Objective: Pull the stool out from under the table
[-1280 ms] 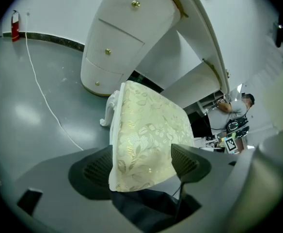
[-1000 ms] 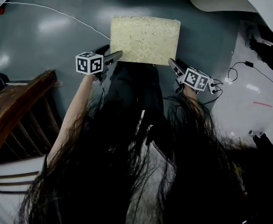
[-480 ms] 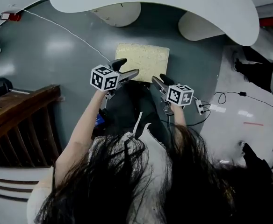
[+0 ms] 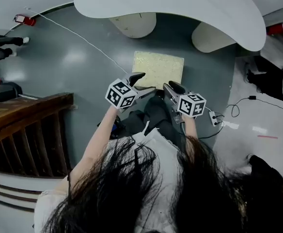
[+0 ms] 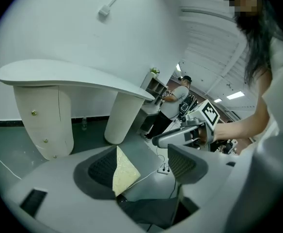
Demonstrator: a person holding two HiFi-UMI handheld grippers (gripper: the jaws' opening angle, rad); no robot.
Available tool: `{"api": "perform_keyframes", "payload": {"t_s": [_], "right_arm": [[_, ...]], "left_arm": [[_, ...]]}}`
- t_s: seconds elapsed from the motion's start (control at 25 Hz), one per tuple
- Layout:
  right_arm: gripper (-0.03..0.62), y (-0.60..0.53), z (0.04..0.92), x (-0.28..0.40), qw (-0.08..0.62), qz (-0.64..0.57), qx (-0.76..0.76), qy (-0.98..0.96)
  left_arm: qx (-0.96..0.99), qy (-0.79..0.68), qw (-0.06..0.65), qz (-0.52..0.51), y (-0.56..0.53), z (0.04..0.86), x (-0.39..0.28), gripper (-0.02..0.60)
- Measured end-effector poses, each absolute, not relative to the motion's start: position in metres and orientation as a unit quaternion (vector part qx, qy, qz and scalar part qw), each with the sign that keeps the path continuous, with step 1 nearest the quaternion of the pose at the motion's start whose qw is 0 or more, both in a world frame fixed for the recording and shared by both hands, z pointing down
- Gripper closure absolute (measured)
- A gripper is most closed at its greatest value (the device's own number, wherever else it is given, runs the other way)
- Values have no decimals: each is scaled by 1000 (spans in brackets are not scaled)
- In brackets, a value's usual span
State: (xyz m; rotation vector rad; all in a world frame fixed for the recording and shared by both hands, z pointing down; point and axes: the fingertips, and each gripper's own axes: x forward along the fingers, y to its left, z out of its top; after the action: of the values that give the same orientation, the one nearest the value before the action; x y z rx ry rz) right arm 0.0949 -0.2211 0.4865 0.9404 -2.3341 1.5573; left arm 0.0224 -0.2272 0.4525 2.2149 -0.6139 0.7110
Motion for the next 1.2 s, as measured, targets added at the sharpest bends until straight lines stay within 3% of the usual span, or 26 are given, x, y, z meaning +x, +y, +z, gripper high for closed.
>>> {"api": "perform_keyframes", "payload": {"t_s": [0.16, 0.6, 1.2], "right_arm": [[449, -203, 459, 79, 76, 508, 331, -792], [470, -124, 391, 16, 52, 467, 383, -796], [507, -55, 338, 0, 65, 426, 406, -806]], "left_arm": [[869, -256, 347, 244, -201, 420, -1, 371], [883, -256, 330, 212, -106, 357, -80, 399], [912, -203, 321, 155, -60, 320, -67, 465]]}}
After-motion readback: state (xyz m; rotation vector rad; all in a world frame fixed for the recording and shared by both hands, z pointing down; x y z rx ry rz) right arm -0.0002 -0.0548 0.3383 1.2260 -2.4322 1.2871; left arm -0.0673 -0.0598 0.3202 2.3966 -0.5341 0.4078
